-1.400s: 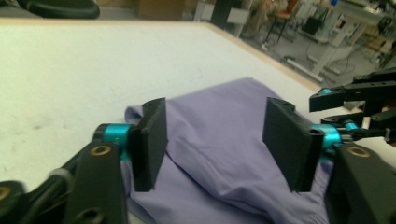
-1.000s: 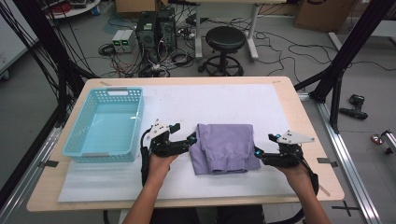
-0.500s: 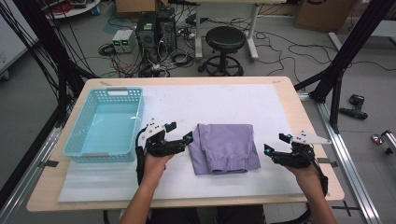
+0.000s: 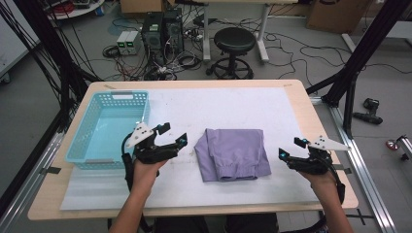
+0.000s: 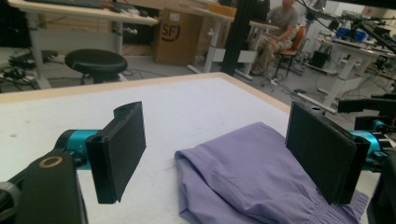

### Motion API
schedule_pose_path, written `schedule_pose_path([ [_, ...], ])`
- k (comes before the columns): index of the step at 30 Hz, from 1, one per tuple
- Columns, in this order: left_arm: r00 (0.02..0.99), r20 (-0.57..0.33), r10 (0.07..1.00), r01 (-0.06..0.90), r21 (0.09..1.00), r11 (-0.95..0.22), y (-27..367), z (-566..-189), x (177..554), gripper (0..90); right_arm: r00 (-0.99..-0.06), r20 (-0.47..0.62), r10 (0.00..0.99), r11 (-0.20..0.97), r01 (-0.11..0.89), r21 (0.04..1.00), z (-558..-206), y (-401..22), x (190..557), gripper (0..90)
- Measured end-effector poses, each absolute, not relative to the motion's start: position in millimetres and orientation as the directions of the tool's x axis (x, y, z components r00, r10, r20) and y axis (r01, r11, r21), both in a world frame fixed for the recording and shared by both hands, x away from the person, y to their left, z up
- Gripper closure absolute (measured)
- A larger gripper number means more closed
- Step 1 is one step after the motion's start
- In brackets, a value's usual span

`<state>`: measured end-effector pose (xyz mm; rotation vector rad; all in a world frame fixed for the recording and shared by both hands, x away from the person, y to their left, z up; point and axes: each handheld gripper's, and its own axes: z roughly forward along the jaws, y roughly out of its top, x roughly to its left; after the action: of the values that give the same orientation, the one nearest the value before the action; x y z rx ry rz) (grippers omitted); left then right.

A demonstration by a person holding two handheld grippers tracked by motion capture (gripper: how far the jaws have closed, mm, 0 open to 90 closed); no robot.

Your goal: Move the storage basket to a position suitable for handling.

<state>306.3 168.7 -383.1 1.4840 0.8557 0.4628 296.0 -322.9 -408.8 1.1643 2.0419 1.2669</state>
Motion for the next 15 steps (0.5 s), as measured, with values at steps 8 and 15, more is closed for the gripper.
schedule_pose_path([
  [8, 0.609, -0.104, 0.786, 0.173, 0.985, -0.004, 205.5, -374.5, 298.7, 25.4, -0.526, 0.035, 0.849, 0.215, 0.405, 0.889, -406.6, -324.2, 292.1, 21.0],
  [15, 0.552, -0.165, 0.817, 0.205, 0.977, 0.059, 238.5, -370.8, 296.5, 23.2, -0.526, 0.037, 0.849, 0.215, 0.409, 0.887, -408.9, -325.0, 291.5, 21.0],
])
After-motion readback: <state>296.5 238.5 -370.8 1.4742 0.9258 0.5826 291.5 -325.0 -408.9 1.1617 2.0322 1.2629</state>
